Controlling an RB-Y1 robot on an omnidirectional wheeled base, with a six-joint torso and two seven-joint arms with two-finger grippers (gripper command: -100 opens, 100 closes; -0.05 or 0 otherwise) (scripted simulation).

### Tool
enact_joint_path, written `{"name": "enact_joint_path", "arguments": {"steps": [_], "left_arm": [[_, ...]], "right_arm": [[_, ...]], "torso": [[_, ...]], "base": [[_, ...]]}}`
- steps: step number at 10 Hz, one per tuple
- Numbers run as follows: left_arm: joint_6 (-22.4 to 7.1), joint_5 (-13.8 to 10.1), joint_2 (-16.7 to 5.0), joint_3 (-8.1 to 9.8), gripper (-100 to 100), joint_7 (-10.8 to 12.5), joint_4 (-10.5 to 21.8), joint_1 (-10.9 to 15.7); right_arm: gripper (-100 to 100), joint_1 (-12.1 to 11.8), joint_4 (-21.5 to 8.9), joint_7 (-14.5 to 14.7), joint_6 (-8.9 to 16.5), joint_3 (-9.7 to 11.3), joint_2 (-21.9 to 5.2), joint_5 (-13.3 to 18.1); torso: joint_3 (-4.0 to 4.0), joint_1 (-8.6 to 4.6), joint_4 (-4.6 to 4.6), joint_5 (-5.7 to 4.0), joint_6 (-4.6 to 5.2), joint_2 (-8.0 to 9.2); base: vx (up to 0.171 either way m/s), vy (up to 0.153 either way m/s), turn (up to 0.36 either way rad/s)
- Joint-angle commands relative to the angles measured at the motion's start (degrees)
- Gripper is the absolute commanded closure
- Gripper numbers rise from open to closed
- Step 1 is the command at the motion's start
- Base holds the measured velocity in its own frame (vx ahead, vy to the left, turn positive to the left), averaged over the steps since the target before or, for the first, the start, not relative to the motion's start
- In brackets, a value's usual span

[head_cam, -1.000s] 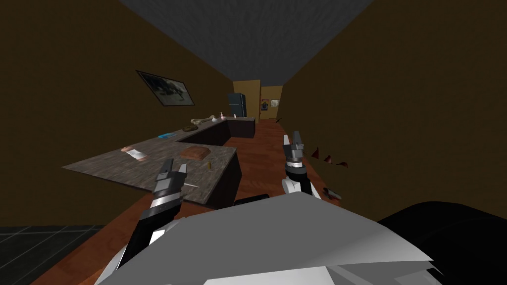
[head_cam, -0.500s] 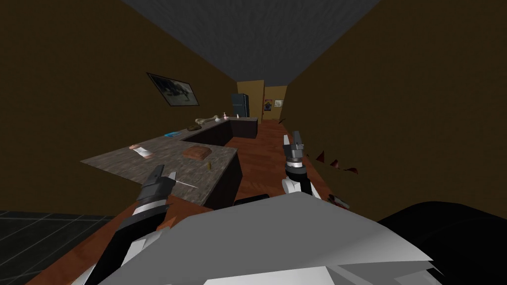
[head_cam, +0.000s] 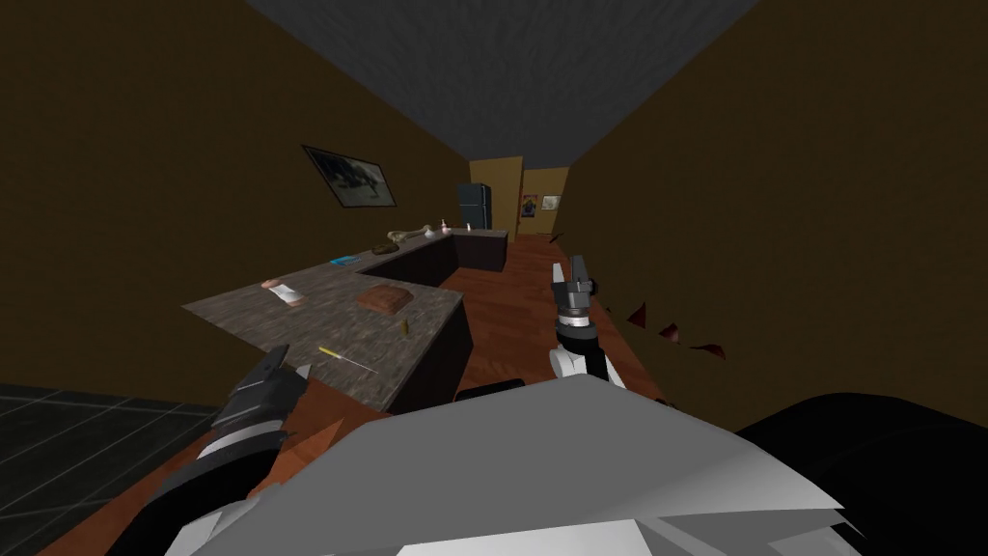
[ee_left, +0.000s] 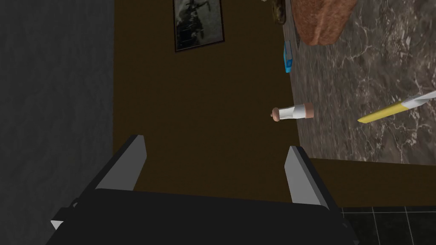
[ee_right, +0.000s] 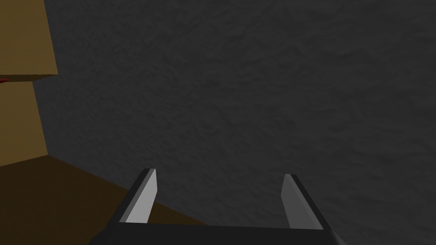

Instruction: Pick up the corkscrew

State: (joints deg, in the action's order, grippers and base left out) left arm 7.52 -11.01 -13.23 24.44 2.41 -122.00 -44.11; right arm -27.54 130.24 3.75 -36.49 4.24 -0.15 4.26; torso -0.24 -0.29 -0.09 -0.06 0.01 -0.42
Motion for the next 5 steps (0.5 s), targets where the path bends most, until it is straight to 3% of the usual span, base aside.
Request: {"name": "enact_joint_path", "arguments": {"steps": [1,2,4,5], "left_arm": [[-2.86,-0.98,-1.1,2.04,-100,0.45,1.2,-0.23],[-4.68,-2.39,-2.02,4.27,-100,0.8,2.15,-1.22],[-6.94,-2.39,-2.02,4.68,-100,0.8,2.15,-1.22],[-9.16,-3.8,-2.94,7.29,-100,1.17,3.15,-2.16]], "right_arm": [[0,0.0,0.0,0.0,0.0,0.0,0.0,0.0],[0,0.01,0.0,0.0,0.0,0.0,0.0,0.0],[0,0.01,0.0,0.0,0.0,0.0,0.0,0.0],[0,0.01,0.0,0.0,0.0,0.0,-0.01,0.0]], "torso": [[0.0,0.0,0.0,0.0,0.0,0.0],[0.02,0.06,0.01,0.0,0.02,0.05],[0.04,0.13,0.01,0.02,0.02,0.08],[0.1,0.21,0.04,0.04,0.04,0.19]], "base": [[0.086,-0.072,0.061],[0.092,-0.059,0.09],[0.059,-0.042,0.031],[0.078,-0.037,0.077]]}}
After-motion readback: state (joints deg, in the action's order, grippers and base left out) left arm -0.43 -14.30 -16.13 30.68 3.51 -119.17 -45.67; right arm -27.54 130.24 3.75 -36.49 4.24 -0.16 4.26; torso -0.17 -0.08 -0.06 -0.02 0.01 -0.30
